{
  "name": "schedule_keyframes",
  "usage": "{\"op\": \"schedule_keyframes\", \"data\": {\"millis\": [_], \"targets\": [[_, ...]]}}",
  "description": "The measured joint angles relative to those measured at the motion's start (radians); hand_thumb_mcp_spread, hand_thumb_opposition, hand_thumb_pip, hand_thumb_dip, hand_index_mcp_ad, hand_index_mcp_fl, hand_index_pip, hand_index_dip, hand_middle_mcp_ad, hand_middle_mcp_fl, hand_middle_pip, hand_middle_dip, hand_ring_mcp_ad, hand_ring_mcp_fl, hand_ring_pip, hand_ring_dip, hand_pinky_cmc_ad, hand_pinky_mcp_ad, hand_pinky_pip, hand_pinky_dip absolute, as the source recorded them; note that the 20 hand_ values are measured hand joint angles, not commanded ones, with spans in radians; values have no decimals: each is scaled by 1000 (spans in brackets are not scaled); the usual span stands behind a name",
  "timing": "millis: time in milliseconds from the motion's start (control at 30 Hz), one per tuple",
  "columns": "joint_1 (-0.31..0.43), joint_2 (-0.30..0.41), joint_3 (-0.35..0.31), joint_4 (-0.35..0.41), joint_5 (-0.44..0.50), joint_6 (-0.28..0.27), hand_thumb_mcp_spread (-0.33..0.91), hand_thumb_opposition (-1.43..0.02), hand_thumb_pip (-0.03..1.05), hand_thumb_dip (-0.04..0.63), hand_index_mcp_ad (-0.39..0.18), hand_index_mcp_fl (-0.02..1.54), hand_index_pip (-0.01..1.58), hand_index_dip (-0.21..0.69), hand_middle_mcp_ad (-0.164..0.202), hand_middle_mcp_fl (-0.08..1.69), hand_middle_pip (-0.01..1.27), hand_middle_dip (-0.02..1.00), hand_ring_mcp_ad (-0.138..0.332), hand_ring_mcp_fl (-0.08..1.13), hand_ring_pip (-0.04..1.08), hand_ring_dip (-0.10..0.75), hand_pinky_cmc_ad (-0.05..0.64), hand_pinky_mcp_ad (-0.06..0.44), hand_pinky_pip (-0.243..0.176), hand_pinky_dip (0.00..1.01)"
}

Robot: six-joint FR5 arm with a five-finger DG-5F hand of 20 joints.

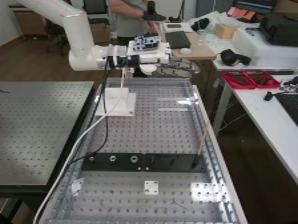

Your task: Grab the paper clip and place it in the clear container

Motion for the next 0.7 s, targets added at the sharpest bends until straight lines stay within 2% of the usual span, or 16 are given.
{"op": "schedule_keyframes", "data": {"millis": [367,700], "targets": [[-2,-93,54,-63,-17,28,532,-1035,499,243,-141,949,1000,124,75,262,138,164,150,63,101,31,332,140,-30,176],[5,-129,97,-108,-18,53,532,-1035,496,243,-141,949,1000,124,75,265,138,164,150,63,101,31,332,140,-30,176]]}}
